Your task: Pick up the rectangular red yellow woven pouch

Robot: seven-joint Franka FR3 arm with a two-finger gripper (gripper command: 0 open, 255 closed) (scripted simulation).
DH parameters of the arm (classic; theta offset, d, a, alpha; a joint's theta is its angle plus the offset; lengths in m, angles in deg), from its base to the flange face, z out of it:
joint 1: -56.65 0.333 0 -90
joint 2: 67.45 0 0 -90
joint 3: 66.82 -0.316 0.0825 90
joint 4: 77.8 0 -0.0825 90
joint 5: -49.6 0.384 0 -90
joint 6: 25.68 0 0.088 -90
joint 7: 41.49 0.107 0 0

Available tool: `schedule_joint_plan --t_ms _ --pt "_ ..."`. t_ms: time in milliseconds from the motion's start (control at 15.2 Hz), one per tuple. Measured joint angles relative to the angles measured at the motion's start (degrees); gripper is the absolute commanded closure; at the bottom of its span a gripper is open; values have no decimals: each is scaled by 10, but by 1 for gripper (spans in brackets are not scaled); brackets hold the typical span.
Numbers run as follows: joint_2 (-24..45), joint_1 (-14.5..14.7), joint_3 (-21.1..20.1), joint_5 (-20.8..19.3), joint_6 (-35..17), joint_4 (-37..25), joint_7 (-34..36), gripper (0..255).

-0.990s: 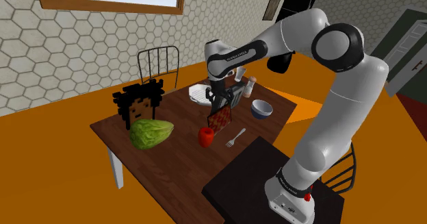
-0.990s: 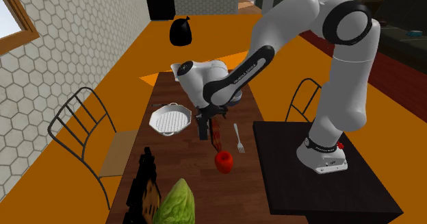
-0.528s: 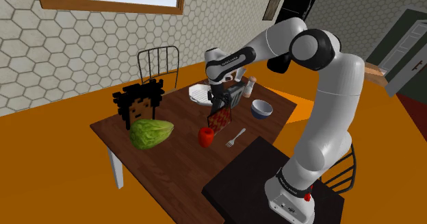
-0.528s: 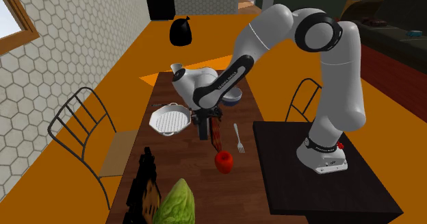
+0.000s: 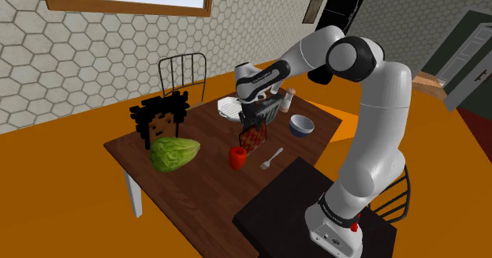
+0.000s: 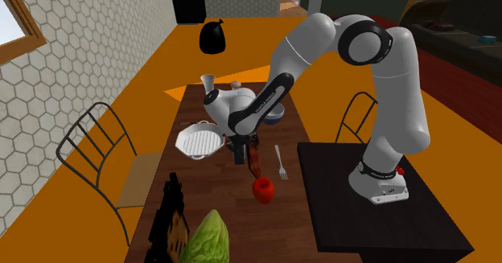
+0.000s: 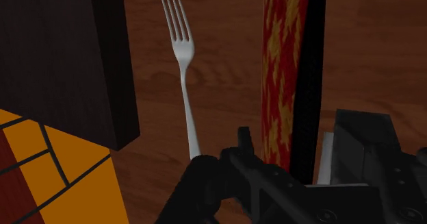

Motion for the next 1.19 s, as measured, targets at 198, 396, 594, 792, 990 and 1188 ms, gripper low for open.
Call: schedule_joint_plan --t_ms 198,396,594,792,990,1188 --pt "1 0 0 0 -1 -1 0 255" --pt "1 0 0 0 0 -1 0 255" --pt "1 0 0 0 -1 0 1 255" --pt "-12 -1 -1 3 10 2 -3 255" --pt "-27 -1 -3 7 27 -1 -8 255" --pt "-43 -2 -5 11 43 -2 -13 255"
